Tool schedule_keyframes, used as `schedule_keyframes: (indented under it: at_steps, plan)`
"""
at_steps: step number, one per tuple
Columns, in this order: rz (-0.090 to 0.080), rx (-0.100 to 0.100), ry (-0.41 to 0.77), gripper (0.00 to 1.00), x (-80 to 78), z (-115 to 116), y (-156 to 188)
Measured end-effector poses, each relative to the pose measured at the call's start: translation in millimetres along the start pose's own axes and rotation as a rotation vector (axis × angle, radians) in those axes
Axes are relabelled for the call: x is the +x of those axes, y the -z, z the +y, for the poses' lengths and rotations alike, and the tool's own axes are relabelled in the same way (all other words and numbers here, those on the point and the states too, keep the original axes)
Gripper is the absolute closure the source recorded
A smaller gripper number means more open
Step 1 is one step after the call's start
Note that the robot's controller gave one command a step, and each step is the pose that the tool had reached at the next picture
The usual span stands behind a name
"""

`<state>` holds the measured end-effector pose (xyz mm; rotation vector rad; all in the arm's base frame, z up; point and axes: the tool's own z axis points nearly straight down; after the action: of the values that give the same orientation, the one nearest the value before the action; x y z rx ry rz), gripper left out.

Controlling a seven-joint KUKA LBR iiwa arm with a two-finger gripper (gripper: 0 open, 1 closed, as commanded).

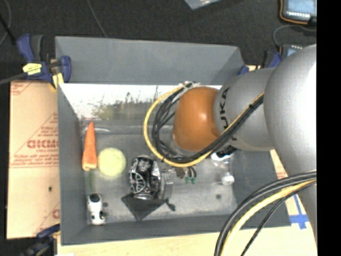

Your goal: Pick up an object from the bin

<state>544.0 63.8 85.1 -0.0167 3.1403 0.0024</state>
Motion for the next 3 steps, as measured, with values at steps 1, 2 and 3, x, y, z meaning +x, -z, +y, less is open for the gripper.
schedule_keyframes:
  at_steps: [1, 2, 3]
  plan:
    - [0.000, -0.001, -0.059, 0.00, 2.0, 22.6, 28.2]
    - [-0.013, 0.000, 0.121, 0.00, -6.0, 30.7, 30.9]
    - [-0.012, 0.000, 0.258, 1.00, -12.4, 47.5, -10.9]
